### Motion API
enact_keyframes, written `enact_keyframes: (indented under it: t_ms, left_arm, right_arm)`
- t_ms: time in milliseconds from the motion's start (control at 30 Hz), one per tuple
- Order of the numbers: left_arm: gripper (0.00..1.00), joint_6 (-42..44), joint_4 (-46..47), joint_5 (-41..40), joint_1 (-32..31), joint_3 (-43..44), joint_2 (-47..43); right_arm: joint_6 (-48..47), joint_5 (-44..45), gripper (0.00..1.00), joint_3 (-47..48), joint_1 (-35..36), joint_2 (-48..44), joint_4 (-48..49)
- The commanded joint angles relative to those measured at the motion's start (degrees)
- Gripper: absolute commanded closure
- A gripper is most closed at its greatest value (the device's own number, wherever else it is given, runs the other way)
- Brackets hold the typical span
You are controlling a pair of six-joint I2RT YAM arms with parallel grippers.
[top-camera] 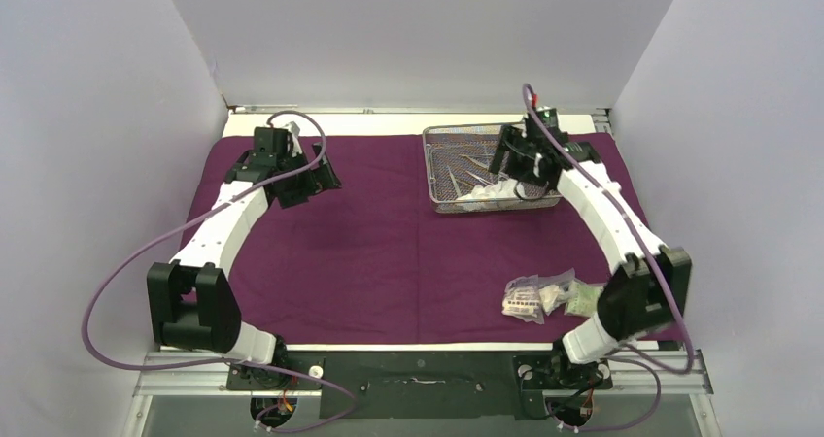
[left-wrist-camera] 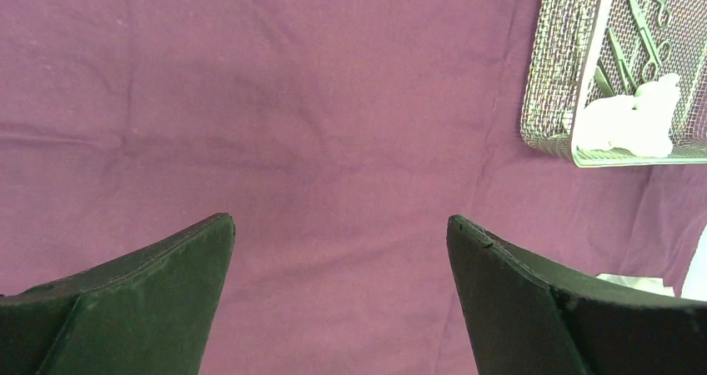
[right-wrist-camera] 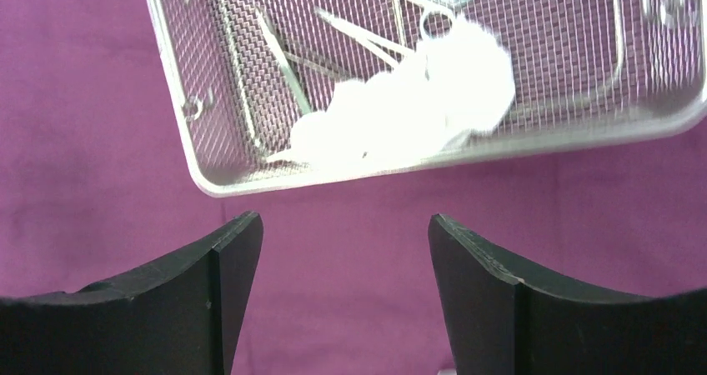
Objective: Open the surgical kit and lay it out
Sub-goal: Pick up the medical item from the container.
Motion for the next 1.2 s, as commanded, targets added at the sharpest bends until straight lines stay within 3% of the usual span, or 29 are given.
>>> enact_keyframes:
  t_ms: [0,233,300,533,867,1033,1167]
  left_arm:
    - [0.04,3.2,-0.8,-2.1,1.3,4.0,-3.5]
    - [0.04,3.6,-2.0,-3.6,2.4,6.9,-2.0]
    - [0.04,3.3,-2.4,-3.7,2.6,7.7,-0.8]
    - [0.04,1.8,-2.5,-3.0,2.8,9.7,3.2]
    - [0.04,0.7,-2.7,-2.7,2.9,11.4,6.2]
    - [0.04,0.7,-2.9,-3.1,2.9,11.7,6.4]
    - [0.04,0.7,-3.0,-3.2,3.0,11.6,6.4]
  right_arm:
    - [-13.1,2.0,0.30,7.5,0.1,9.5,5.1]
    - [-19.2,2.2,0.30,17.3,0.2,21.8,0.8]
    - [-19.5,2.0,0.35,19.0,0.1,24.8,-1.1]
    - [-20.8,0.4,0.41,20.6,0.1,31.7,-3.3]
    - [-22.7,-1.8,0.42,22.0,0.0,36.4,-5.9]
    - [-22.2,-0.4,0.59,22.0,0.2,37.3,-6.1]
    - [-21.9,0.7,0.80,21.6,0.2,37.0,-5.8]
